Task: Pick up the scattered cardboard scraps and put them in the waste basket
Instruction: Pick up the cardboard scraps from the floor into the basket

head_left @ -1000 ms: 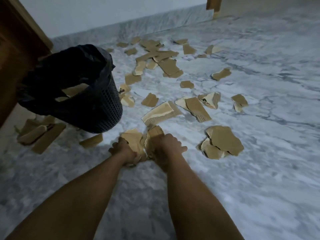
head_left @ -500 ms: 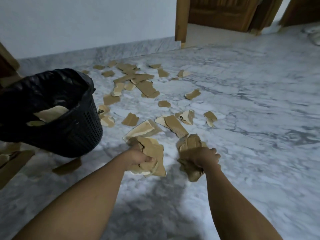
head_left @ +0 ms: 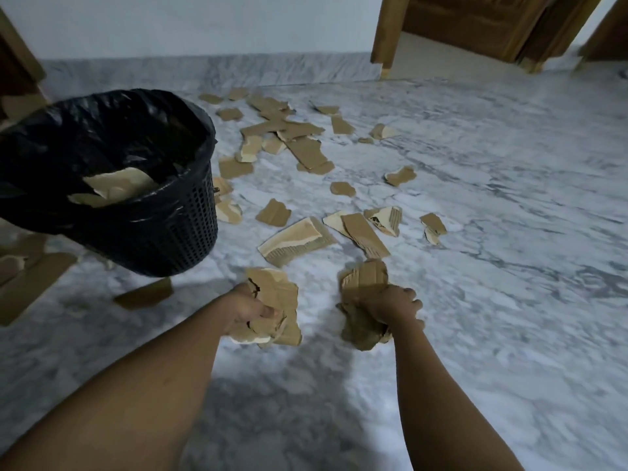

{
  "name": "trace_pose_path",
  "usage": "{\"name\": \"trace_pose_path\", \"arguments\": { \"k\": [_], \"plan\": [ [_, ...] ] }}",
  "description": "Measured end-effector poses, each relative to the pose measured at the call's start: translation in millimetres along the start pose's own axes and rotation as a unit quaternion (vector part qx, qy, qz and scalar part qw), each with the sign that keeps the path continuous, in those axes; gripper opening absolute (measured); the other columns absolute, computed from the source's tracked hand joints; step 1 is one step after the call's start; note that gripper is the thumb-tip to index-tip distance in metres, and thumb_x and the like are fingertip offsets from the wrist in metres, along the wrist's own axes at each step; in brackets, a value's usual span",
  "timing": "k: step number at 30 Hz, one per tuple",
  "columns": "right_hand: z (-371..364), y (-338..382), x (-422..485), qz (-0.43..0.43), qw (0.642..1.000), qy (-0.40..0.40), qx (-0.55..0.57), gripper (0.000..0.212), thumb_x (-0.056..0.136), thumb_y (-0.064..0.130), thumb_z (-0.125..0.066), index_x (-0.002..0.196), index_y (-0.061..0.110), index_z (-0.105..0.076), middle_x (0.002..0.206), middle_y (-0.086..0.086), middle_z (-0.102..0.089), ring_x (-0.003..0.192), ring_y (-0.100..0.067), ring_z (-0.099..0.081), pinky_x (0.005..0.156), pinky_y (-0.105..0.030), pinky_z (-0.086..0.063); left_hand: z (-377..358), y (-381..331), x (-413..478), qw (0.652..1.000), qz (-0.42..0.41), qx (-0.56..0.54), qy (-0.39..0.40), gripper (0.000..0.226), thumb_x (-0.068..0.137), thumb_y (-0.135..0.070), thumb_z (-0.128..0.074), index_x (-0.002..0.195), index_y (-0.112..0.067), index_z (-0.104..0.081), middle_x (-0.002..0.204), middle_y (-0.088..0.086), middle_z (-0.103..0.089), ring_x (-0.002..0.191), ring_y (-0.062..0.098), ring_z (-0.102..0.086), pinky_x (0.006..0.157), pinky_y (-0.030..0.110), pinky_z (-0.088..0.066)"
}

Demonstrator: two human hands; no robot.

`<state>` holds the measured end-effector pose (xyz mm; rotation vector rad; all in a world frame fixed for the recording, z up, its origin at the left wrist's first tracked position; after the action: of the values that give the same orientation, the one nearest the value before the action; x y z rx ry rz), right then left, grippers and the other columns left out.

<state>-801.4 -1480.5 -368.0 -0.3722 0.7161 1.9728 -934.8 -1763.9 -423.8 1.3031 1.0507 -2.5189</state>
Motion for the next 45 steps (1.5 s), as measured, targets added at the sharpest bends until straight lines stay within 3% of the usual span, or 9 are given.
{"name": "trace_pose_path", "arguments": {
  "k": [4, 9, 15, 23, 28, 32, 39, 41, 45],
  "plan": [
    [-0.5, -2.3, 5.2, -0.026, 0.996, 0.061, 0.062, 0.109, 0.049, 0.069, -0.078, 0.134, 0.009, -0.047, 0.136, -0.012, -0.045, 0.126, -0.035, -0.042, 0.104, -0.052, -0.037, -16.2, -31.1, -35.9, 0.999, -0.027, 0.018, 0.035, 0.069, 0.069, -0.030, -0.090, 0.127, -0.013, -0.057, 0.130, 0.002, -0.063, 0.116, 0.026, -0.061, 0.100, 0.044, -0.052],
    [23.7, -24.1, 14.8, 0.003, 0.903, 0.102, 0.417, 0.036, 0.077, 0.023, -0.084, 0.097, -0.001, -0.067, 0.102, -0.020, -0.071, 0.080, -0.030, -0.068, 0.062, -0.036, -0.057, -48.9, -70.8, -47.5, 0.968, -0.075, 0.210, 0.112, 0.090, 0.059, -0.046, -0.090, 0.134, -0.014, -0.052, 0.131, 0.002, -0.062, 0.115, 0.025, -0.061, 0.099, 0.045, -0.051],
    [54.5, -80.3, 34.8, -0.064, 0.788, 0.047, 0.611, 0.072, 0.063, 0.035, -0.090, 0.124, 0.009, -0.061, 0.109, -0.011, -0.074, 0.096, -0.032, -0.072, 0.070, -0.040, -0.059, -120.6, -120.9, -64.7, 0.904, -0.185, 0.370, 0.106, 0.098, 0.080, -0.040, -0.079, 0.154, -0.010, -0.022, 0.160, 0.006, -0.020, 0.139, 0.031, -0.037, 0.111, 0.041, -0.040],
    [55.3, -95.8, 21.5, -0.044, 0.814, 0.050, 0.577, 0.050, 0.075, 0.025, -0.085, 0.115, 0.005, -0.062, 0.108, -0.014, -0.072, 0.098, -0.035, -0.069, 0.085, -0.049, -0.058, -169.3, -118.8, -74.0, 0.834, -0.255, 0.482, 0.083, 0.098, 0.080, -0.030, -0.080, 0.156, -0.019, -0.019, 0.164, -0.007, 0.000, 0.149, 0.032, -0.008, 0.112, 0.048, -0.038],
    [59.9, -100.9, 20.2, -0.036, 0.806, 0.032, 0.589, 0.048, 0.076, 0.023, -0.085, 0.115, 0.008, -0.063, 0.109, -0.012, -0.072, 0.099, -0.033, -0.069, 0.073, -0.041, -0.058, -169.4, -115.1, -77.4, 0.825, -0.317, 0.461, 0.083, 0.073, 0.077, -0.032, -0.081, 0.139, -0.017, -0.045, 0.152, -0.004, -0.029, 0.136, 0.029, -0.028, 0.103, 0.044, -0.045],
    [63.9, -95.5, 16.5, -0.029, 0.786, 0.026, 0.618, 0.036, 0.078, 0.015, -0.082, 0.109, 0.010, -0.065, 0.111, -0.014, -0.072, 0.097, -0.032, -0.070, 0.084, -0.054, -0.058, -167.5, -112.7, -85.2, 0.833, -0.340, 0.432, 0.056, 0.061, 0.076, -0.030, -0.081, 0.127, -0.019, -0.050, 0.129, -0.001, -0.048, 0.118, 0.023, -0.041, 0.089, 0.036, -0.046],
    [63.3, -85.7, 8.8, -0.017, 0.767, 0.089, 0.635, 0.044, 0.080, 0.019, -0.079, 0.119, 0.003, -0.065, 0.106, -0.014, -0.075, 0.094, -0.031, -0.074, 0.070, -0.041, -0.060, -126.7, -96.7, -79.8, 0.926, -0.204, 0.301, 0.103, 0.065, 0.068, -0.026, -0.085, 0.124, -0.015, -0.053, 0.118, 0.004, -0.063, 0.100, 0.025, -0.066, 0.087, 0.042, -0.058],
    [60.2, -85.8, 5.9, -0.009, 0.791, 0.132, 0.597, 0.047, 0.079, 0.026, -0.079, 0.119, 0.003, -0.066, 0.108, -0.015, -0.074, 0.096, -0.033, -0.073, 0.072, -0.044, -0.059, -97.2, -88.3, -75.1, 0.943, -0.154, 0.278, 0.103, 0.059, 0.068, -0.025, -0.084, 0.119, -0.012, -0.057, 0.114, 0.006, -0.066, 0.098, 0.025, -0.068, 0.088, 0.044, -0.058],
    [50.0, -69.8, -10.0, 0.053, 0.922, 0.184, 0.336, 0.059, 0.073, 0.042, -0.083, 0.113, 0.002, -0.068, 0.099, -0.014, -0.073, 0.080, -0.029, -0.071, 0.061, -0.038, -0.058, -31.6, -59.7, -59.4, 0.991, -0.061, 0.103, 0.063, 0.050, 0.070, -0.014, -0.085, 0.114, -0.009, -0.061, 0.113, 0.012, -0.069, 0.100, 0.032, -0.068, 0.089, 0.049, -0.057]
  ]
}}
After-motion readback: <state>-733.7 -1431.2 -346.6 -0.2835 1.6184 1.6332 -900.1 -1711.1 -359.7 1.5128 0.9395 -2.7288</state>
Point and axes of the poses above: each hand's wrist, its own x-axis towards the middle knuckle, its own z-axis out of the back of the hand, y = z × x, the point moved 3 cm from there along x, towards the middle knuckle
